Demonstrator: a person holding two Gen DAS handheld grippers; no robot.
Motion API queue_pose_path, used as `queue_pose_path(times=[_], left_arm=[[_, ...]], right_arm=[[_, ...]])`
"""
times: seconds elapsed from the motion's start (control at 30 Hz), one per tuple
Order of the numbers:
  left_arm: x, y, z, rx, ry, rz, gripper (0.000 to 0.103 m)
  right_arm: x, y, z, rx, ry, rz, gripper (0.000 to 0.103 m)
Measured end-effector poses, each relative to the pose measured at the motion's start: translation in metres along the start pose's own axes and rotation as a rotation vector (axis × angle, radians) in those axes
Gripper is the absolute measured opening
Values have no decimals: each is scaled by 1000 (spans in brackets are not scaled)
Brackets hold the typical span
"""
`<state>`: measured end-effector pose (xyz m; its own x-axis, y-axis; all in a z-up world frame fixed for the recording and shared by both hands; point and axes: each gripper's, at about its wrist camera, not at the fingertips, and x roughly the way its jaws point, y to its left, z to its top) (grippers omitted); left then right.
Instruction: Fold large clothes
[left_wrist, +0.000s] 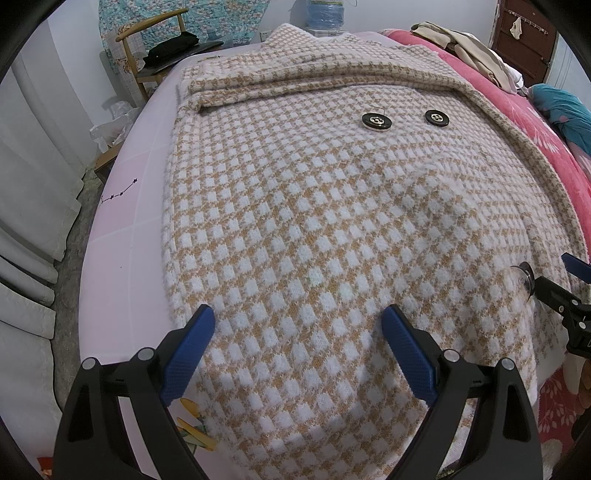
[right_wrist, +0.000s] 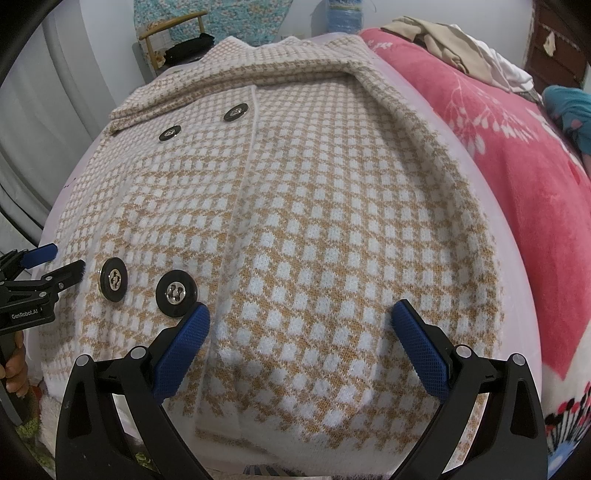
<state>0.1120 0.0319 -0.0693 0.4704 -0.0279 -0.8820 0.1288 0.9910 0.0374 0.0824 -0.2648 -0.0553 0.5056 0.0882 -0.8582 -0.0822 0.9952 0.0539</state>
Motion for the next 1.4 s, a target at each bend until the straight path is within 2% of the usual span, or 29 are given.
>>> queue_pose_path(times=[1.17, 1.4], left_arm=[[-18, 3, -6, 5, -65, -20, 90], [-33, 7, -15, 57, -107, -26, 90]], right_arm=[[0, 0, 0, 1, -1, 1, 95], [0, 0, 0, 2, -1, 1, 95]])
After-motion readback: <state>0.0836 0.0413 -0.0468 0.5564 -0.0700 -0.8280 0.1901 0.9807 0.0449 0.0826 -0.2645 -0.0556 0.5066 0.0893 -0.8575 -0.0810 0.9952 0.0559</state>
